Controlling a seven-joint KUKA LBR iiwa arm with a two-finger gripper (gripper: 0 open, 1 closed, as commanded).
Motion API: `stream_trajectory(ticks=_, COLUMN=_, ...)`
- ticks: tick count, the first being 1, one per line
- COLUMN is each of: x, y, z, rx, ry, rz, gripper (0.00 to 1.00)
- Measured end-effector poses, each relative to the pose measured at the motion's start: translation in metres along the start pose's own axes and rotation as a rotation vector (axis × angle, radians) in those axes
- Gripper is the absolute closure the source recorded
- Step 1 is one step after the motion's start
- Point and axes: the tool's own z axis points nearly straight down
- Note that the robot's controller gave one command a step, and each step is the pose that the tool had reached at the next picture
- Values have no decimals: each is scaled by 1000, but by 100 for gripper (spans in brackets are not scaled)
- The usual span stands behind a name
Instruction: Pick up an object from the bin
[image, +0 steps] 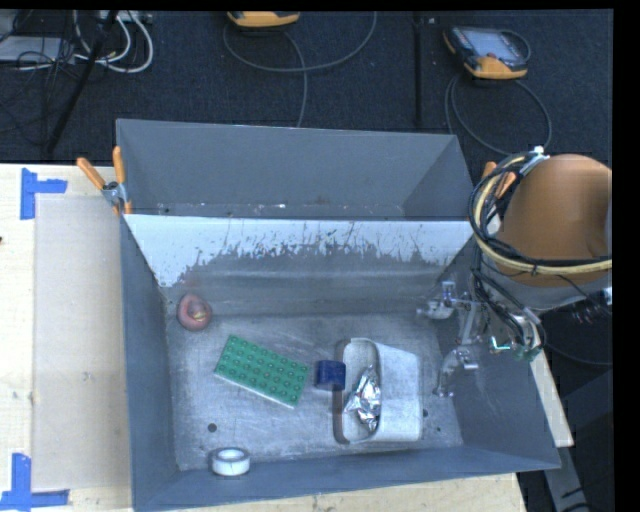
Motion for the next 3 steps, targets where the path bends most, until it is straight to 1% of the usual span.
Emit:
stream_trajectory(ticks=1, x=-6, y=71, z=53, rx=-3, ry=-3, rz=-26, gripper=0)
stream_trajectory(ticks=2, x=-5, y=79, z=140, rx=1, ry=-10, rz=-78, gripper=0)
stream_trajectory(ticks=3, x=-6, y=79, z=136, rx=1, ry=-15, rz=-81, gripper=100)
